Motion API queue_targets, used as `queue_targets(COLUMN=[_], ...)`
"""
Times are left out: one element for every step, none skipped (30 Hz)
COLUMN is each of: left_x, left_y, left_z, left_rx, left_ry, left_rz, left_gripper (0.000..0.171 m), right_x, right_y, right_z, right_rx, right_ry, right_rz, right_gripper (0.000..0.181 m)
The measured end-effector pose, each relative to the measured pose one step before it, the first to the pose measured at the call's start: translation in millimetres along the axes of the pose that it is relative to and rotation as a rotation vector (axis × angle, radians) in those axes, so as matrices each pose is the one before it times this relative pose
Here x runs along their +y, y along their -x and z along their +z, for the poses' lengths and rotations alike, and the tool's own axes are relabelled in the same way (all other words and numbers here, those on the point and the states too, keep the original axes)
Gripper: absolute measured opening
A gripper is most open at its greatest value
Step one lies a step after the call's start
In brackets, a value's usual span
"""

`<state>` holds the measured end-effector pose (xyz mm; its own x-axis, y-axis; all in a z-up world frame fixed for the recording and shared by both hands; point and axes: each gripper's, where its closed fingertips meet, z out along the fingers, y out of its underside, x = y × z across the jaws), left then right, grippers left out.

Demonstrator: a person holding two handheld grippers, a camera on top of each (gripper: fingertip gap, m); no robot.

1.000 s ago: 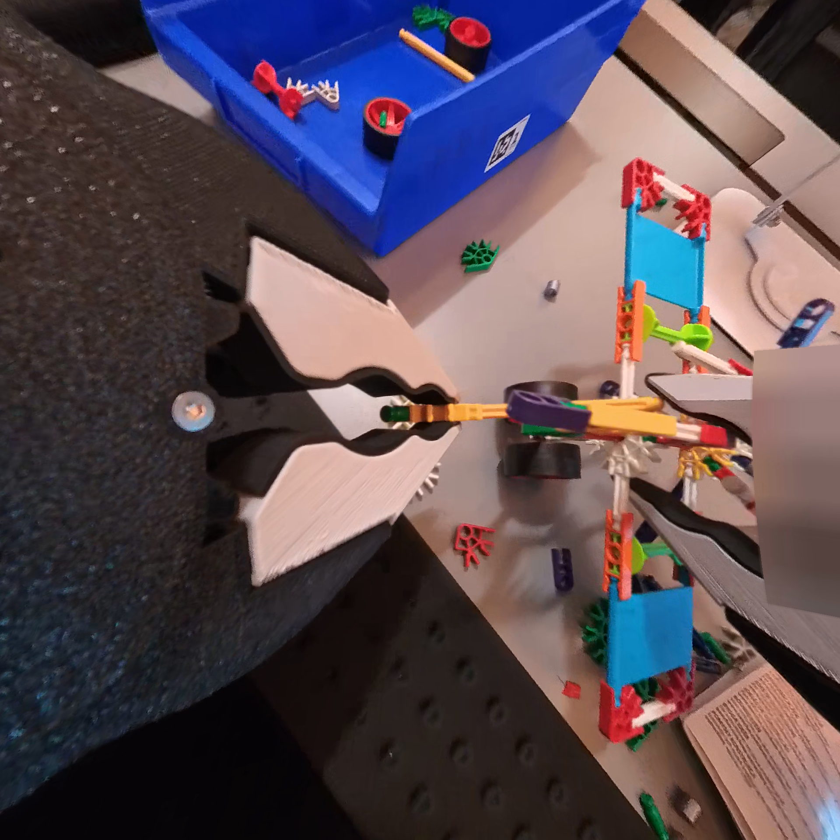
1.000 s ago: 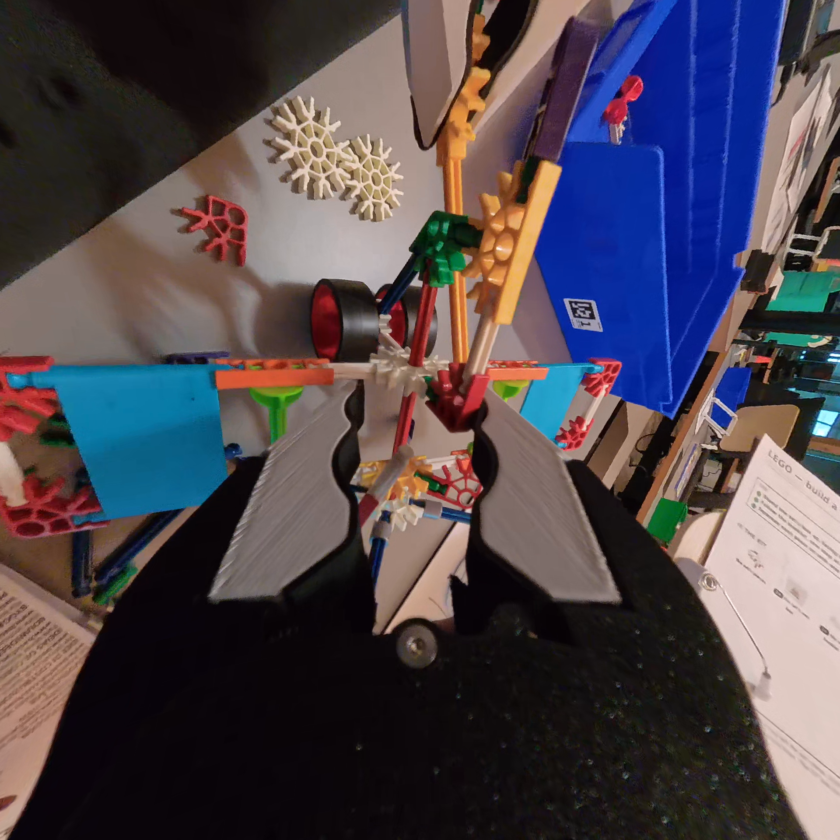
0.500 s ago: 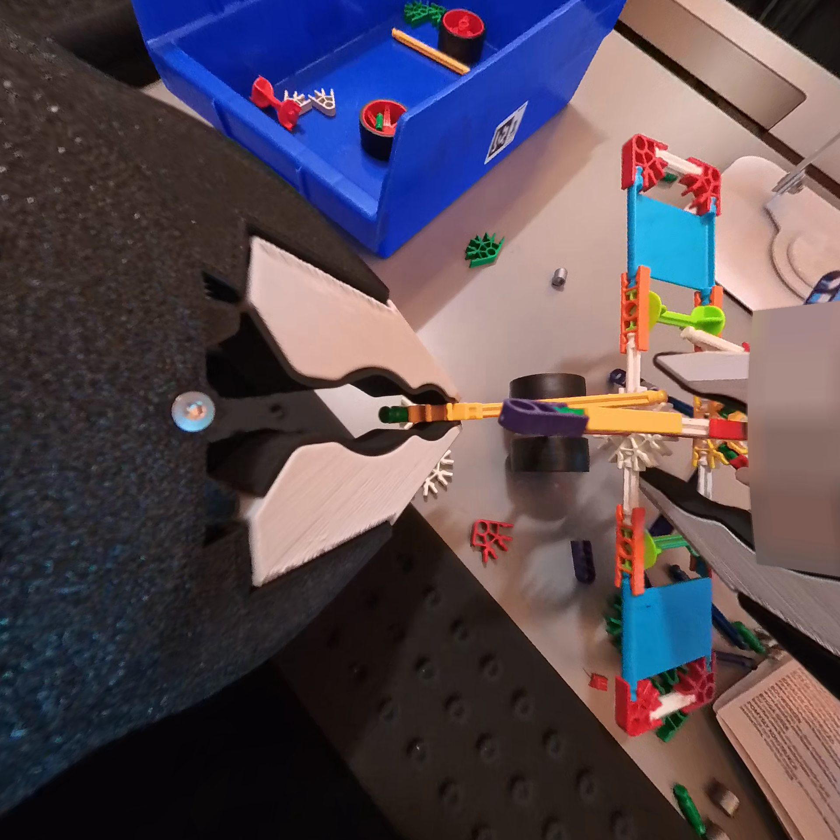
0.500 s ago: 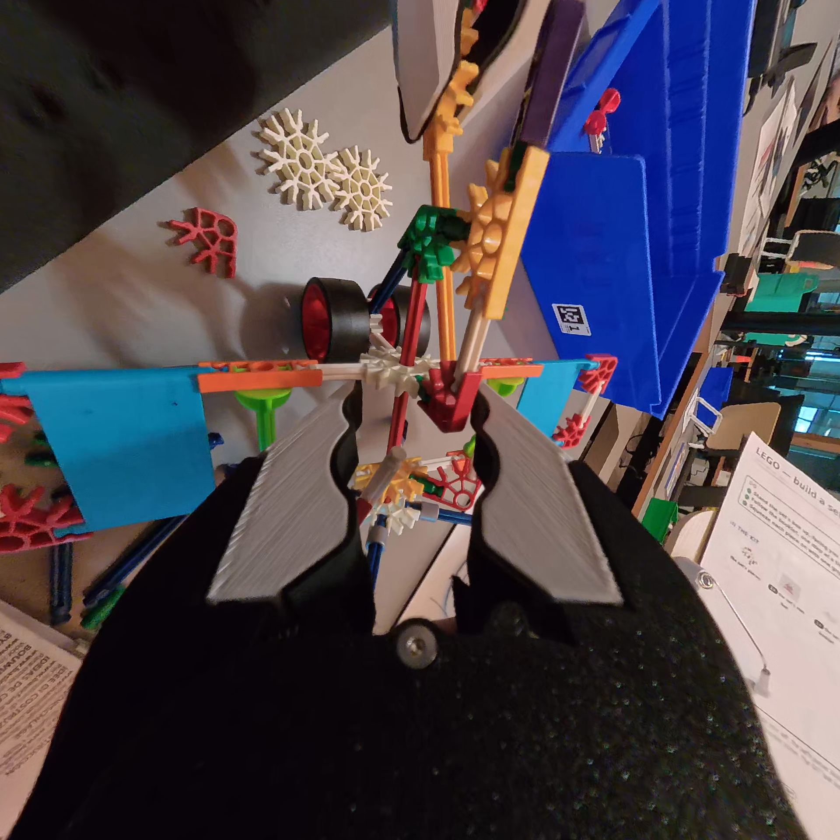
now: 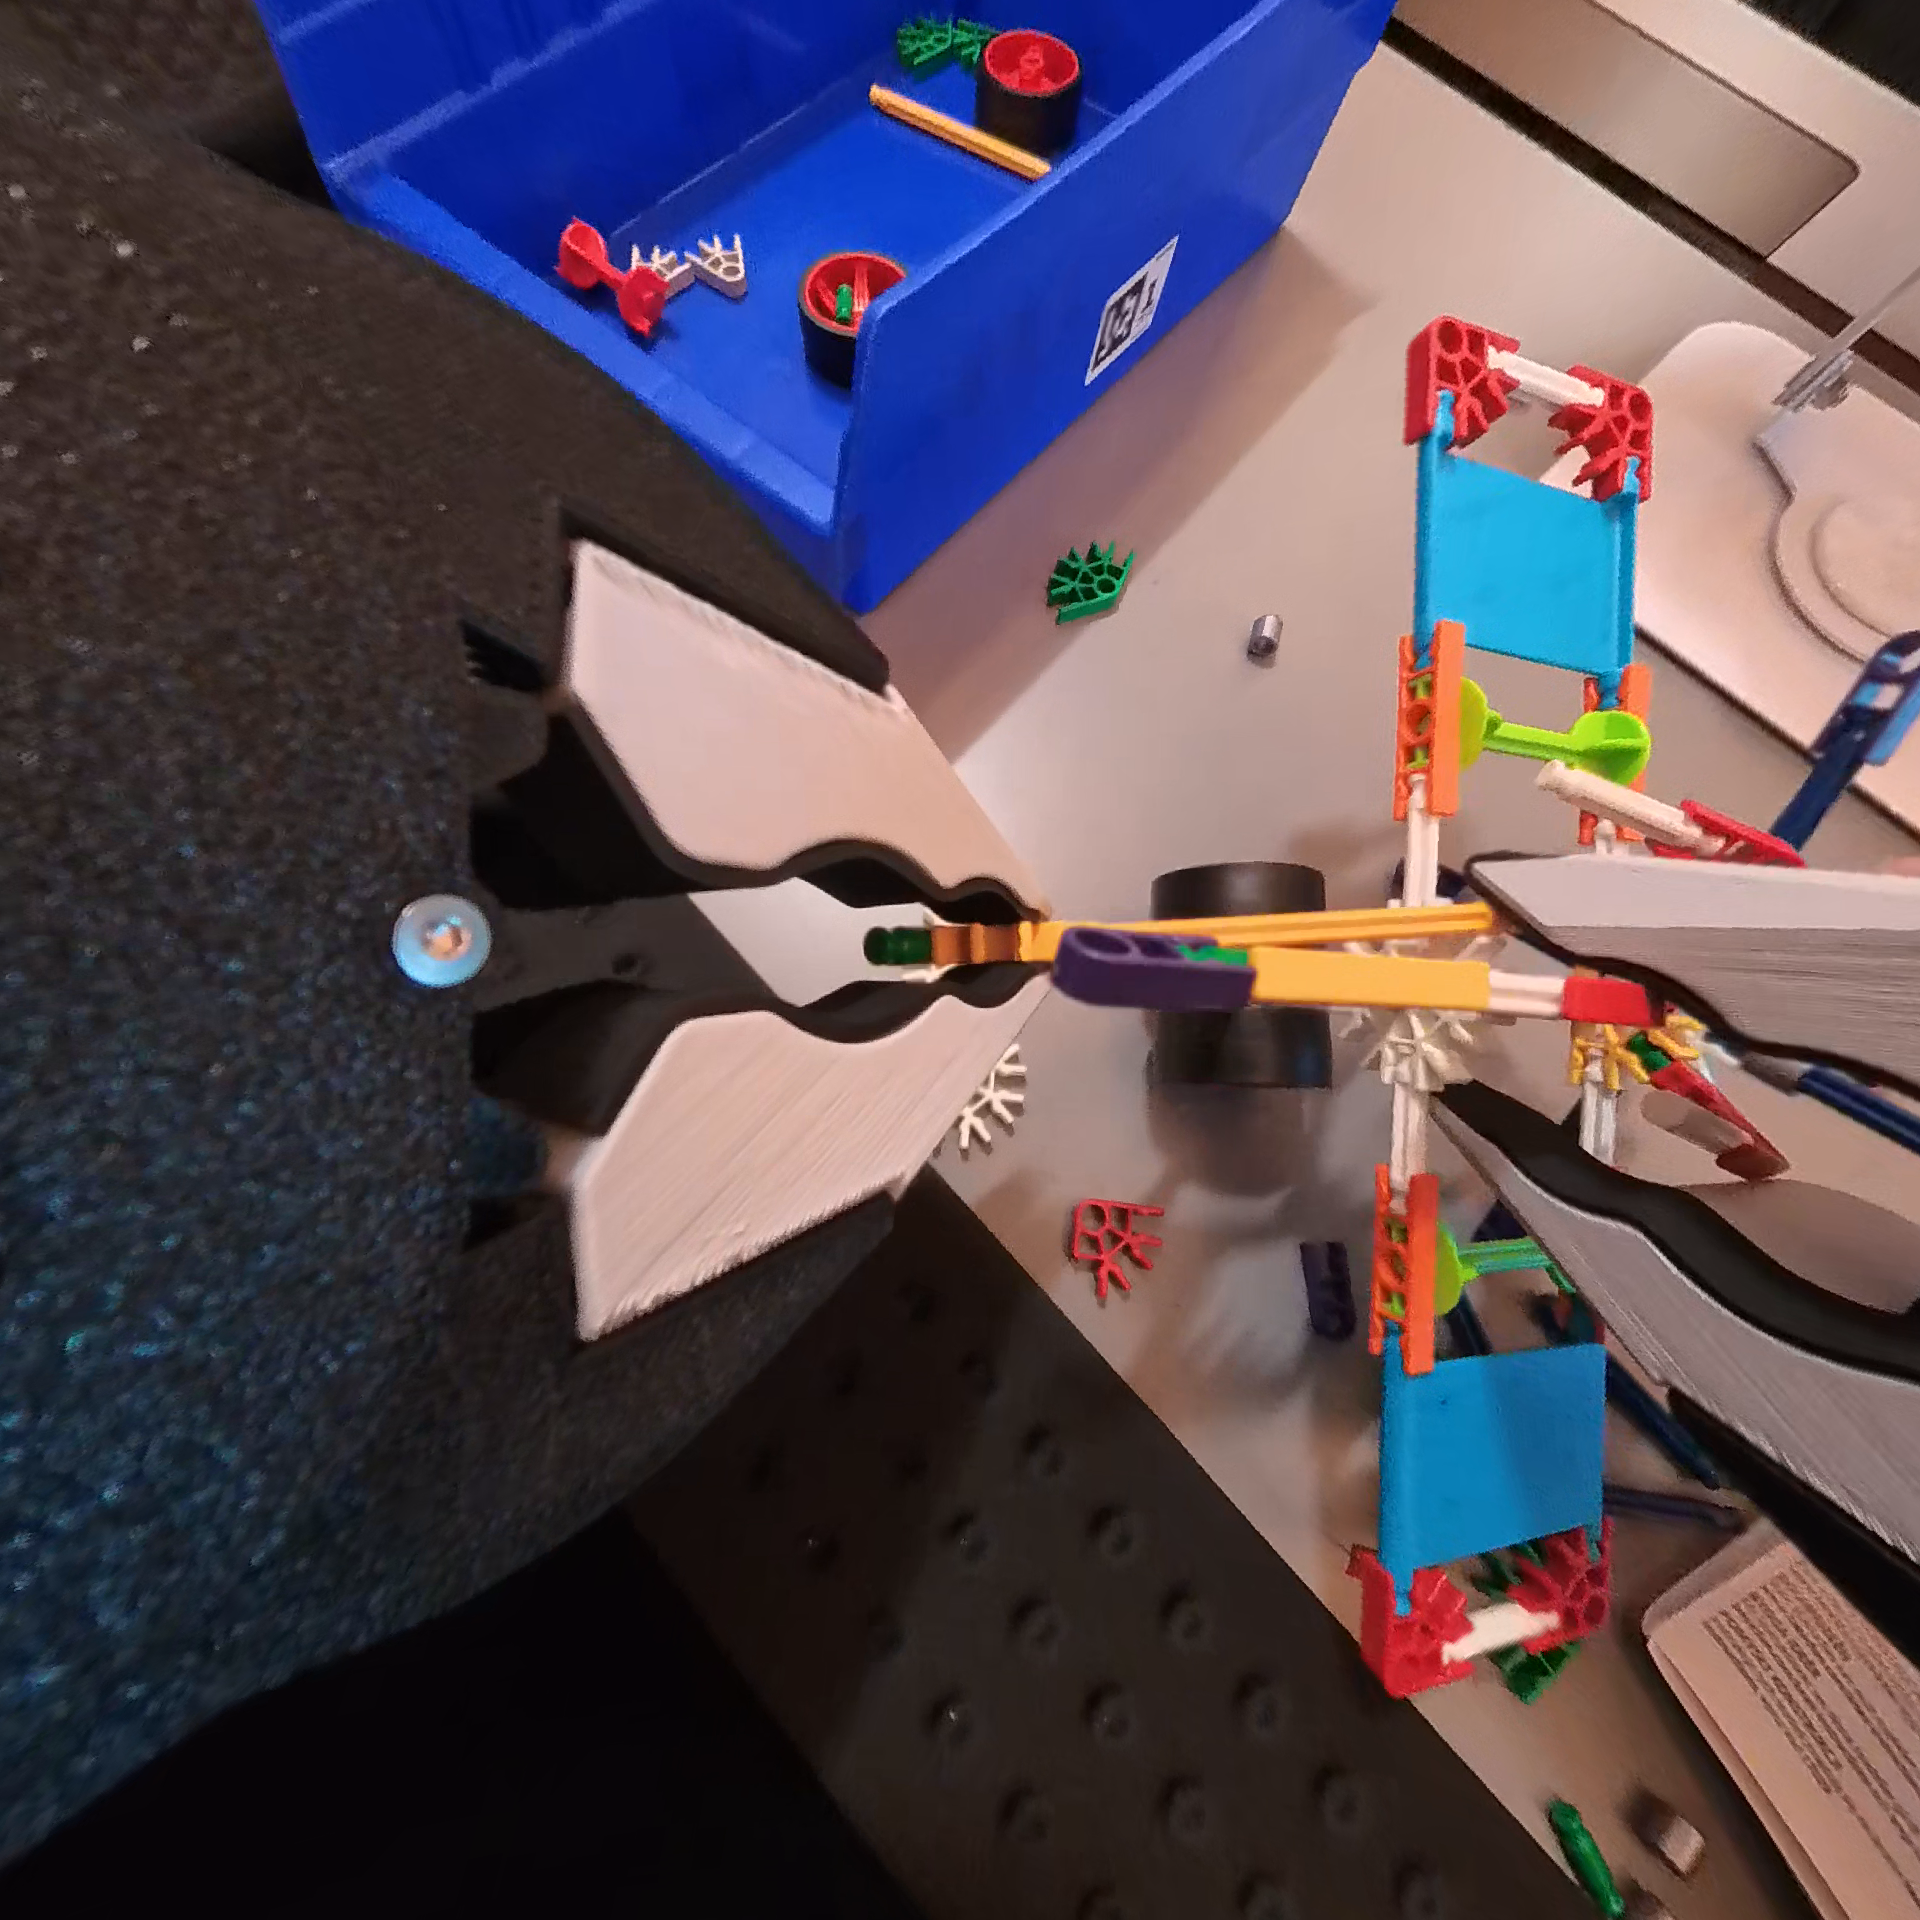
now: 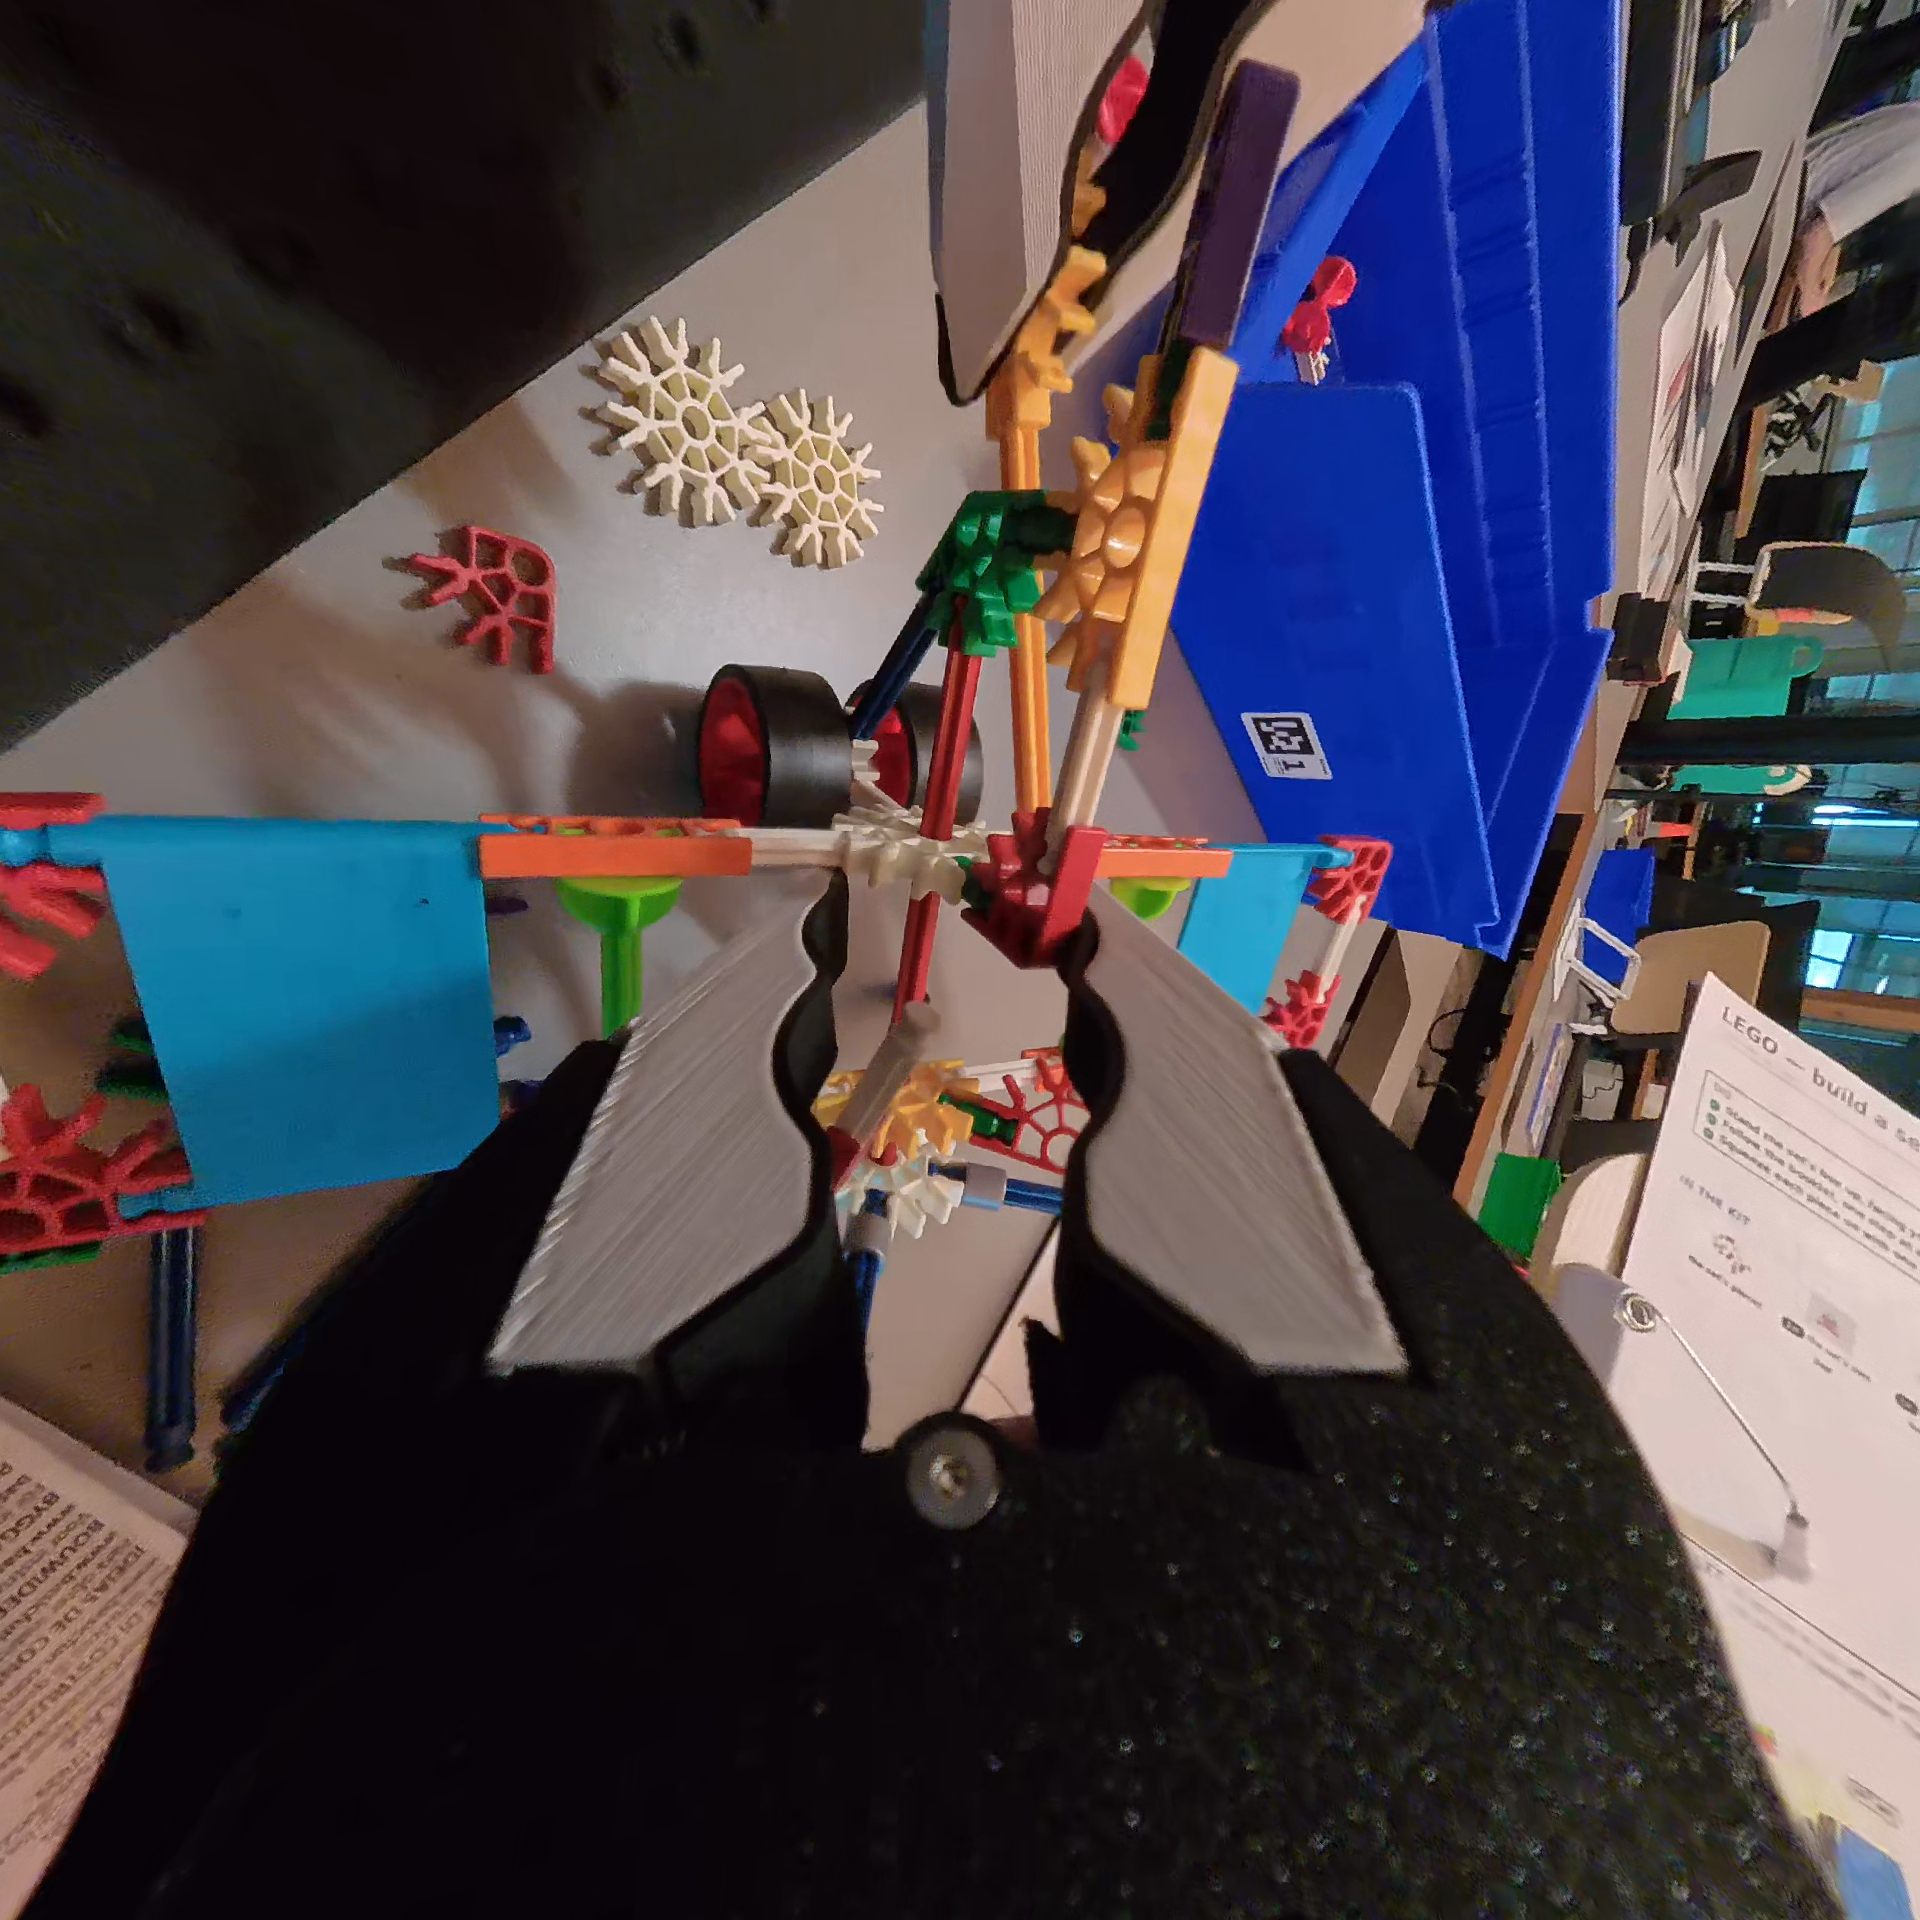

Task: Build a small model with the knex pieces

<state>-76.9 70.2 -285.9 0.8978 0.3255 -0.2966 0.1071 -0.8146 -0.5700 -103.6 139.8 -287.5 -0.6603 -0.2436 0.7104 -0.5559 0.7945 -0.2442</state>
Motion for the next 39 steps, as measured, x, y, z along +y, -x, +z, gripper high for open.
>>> queue_targets(left_x=[-0.29, 0.01, 0.04, -0.26, -0.33, 0.48, 0.77, 0.36, 0.46, 0.76, 0.11, 0.30, 0.93, 0.76, 0.30, 0.30, 0.13, -0.19, 0.24, -0.05, -0.05, 0.19, -0.05, -0.08, 0.01, 0.75, 0.28, 0.12, 0.44, 0.68, 0.78, 0.87, 0.73, 0.30, 0.30, 0.32, 0.36, -0.56, -1.38], left_y=[-0.56, -0.60, 0.25, -0.49, -0.06, 0.69, 0.29, -0.39, -0.18, -0.02, -0.49, -0.42, 0.00, 0.37, -0.14, -0.22, 0.50, -0.59, -0.31, 0.22, 0.07, -0.46, -0.19, 0.05, -0.34, -0.27, -0.76, -1.14, -1.21, -0.95, -0.61, -0.55, -0.06, -0.29, -0.49, 0.27, 0.31, -0.63, -0.06], left_z=[0.38, 0.21, -0.18, -0.59, -0.75, -0.89, -0.53, -0.69, -0.92, -0.80, -0.80, -0.39, 0.08, 0.12, 0.05, -0.01, -0.20, -0.04, -0.12, -0.08, -0.26, -0.31, -0.50, -0.74, -0.62, -0.24, -0.12, -0.09, 0.06, -0.15, -0.21, -0.21, -0.53, -0.57, -0.19, -0.10, -0.26, -0.51, -0.69], left_rx=[0.0062, 0.0034, -0.0036, 0.0015, 0.0003, -0.0023, 0.0003, 0.0038, 0.0013, 0.0004, 0.0040, 0.0030, -0.0007, -0.0016, 0.0041, 0.0034, -0.0031, 0.0032, 0.0022, -0.0016, -0.0006, 0.0020, -0.0013, -0.0031, 0.0001, -0.0012, 0.0014, 0.0026, 0.0005, -0.0001, 0.0005, 0.0029, 0.0001, 0.0032, 0.0067, 0.0017, 0.0021, 0.0096, 0.0055], left_ry=[0.00237, 0.00270, 0.00167, -0.00079, -0.00278, 0.00123, 0.00245, -0.00055, 0.00101, 0.00354, -0.00046, 0.00123, 0.00639, 0.00518, 0.00210, 0.00251, 0.00183, 0.00014, 0.00231, 0.00064, 0.00026, 0.00150, 0.00030, -0.00044, -0.00119, 0.00198, -0.00278, -0.00456, -0.00251, -0.00144, -0.00348, -0.00314, -0.00313, -0.00413, -0.00382, -0.00407, -0.00448, -0.00778, -0.01051], left_rz=[0.0012, 0.0032, 0.0042, -0.0002, -0.0004, -0.0022, -0.0031, -0.0020, -0.0015, -0.0004, -0.0017, -0.0023, 0.0019, 0.0020, -0.0020, -0.0016, 0.0023, -0.0003, 0.0004, 0.0000, 0.0016, 0.0010, 0.0012, 0.0008, -0.0017, 0.0000, -0.0035, -0.0056, -0.0029, -0.0029, -0.0053, -0.0075, -0.0048, -0.0052, -0.0062, -0.0051, -0.0051, -0.0085, -0.0066], left_gripper=[0.005, 0.005, 0.005, 0.005, 0.005, 0.005, 0.005, 0.005, 0.005, 0.005, 0.005, 0.005, 0.005, 0.005, 0.005, 0.005, 0.006, 0.005, 0.006, 0.006, 0.006, 0.006, 0.006, 0.006, 0.005, 0.006, 0.006, 0.005, 0.005, 0.005, 0.005, 0.005, 0.005, 0.005, 0.005, 0.006, 0.005, 0.005, 0.005], right_x=[0.15, 0.09, -0.11, -0.12, -0.24, -0.50, -0.37, -0.28, -0.01, 0.33, 0.05, -0.30, -0.25, -0.35, -0.29, -0.21, -0.17, -0.16, -0.19, -0.06, -0.13, -0.21, -0.32, -0.81, -0.49, -0.68, -0.33, -0.16, -0.36, -0.67, -0.67, -0.87, -0.95, -0.64, -0.34, -0.15, -0.25, -0.06, 0.63], right_y=[0.07, 0.10, 0.05, 0.07, 0.11, 0.05, -0.06, -0.09, -0.26, -0.33, -0.06, 0.18, 0.19, 0.08, 0.06, -0.26, -0.78, -0.13, 0.48, 0.25, 0.16, -0.59, -1.07, 0.36, 0.30, 0.13, 0.10, 0.08, 0.06, -0.15, -0.32, -0.09, -0.03, -0.12, -0.28, -0.28, 0.11, 0.50, 0.25], right_z=[0.00, -0.25, -0.07, -0.05, -0.01, 0.08, 0.17, 0.22, 0.22, 0.22, 0.13, -0.02, 0.07, -0.06, -0.26, -0.13, -0.44, -0.29, -0.28, -0.22, -0.31, -0.43, -0.77, -0.90, -0.19, 0.17, 0.40, 0.10, 0.13, 0.26, 0.48, 0.31, 0.23, 0.33, 0.61, 0.64, -0.05, -0.34, 0.05], right_rx=[0.0018, 0.0009, 0.0000, 0.0009, 0.0019, 0.0011, 0.0007, 0.0013, 0.0022, 0.0011, -0.0001, -0.0010, -0.0007, 0.0000, -0.0006, 0.0013, 0.0044, -0.0004, -0.0037, -0.0017, -0.0021, 0.0002, -0.0005, -0.0075, -0.0027, -0.0048, -0.0050, -0.0055, -0.0048, -0.0023, -0.0009, -0.0034, -0.0048, -0.0023, 0.0002, 0.0014, -0.0019, -0.0065, -0.0039], right_ry=[0.0011, -0.0005, -0.0027, -0.0018, -0.0026, -0.0036, -0.0036, -0.0024, -0.0016, 0.0004, -0.0004, -0.0019, -0.0005, -0.0009, -0.0008, -0.0005, -0.0011, -0.0019, -0.0016, 0.0004, 0.0019, 0.0037, 0.0022, 0.0001, 0.0046, 0.0005, -0.0015, -0.0014, 0.0010, 0.0015, -0.0001, -0.0028, -0.0049, -0.0026, -0.0001, 0.0005, -0.0014, -0.0015, 0.0023], right_rz=[0.0015, 0.0023, 0.0046, 0.0031, -0.0006, 0.0027, 0.0043, 0.0022, 0.0012, 0.0023, 0.0008, -0.0016, -0.0032, -0.0056, -0.0035, -0.0020, -0.0032, -0.0016, -0.0033, -0.0049, -0.0082, -0.0059, -0.0014, -0.0114, -0.0144, -0.0023, -0.0011, -0.0036, -0.0042, -0.0056, -0.0048, -0.0004, 0.0016, 0.0027, 0.0013, -0.0031, -0.0045, -0.0033, -0.0039], right_gripper=[0.039, 0.039, 0.039, 0.039, 0.039, 0.039, 0.039, 0.039, 0.039, 0.039, 0.039, 0.039, 0.039, 0.039, 0.038, 0.038, 0.035, 0.034, 0.034, 0.034, 0.033, 0.033, 0.027, 0.025, 0.024, 0.023, 0.024, 0.024, 0.025, 0.025, 0.025, 0.026, 0.026, 0.026, 0.026, 0.026, 0.026, 0.026, 0.026])
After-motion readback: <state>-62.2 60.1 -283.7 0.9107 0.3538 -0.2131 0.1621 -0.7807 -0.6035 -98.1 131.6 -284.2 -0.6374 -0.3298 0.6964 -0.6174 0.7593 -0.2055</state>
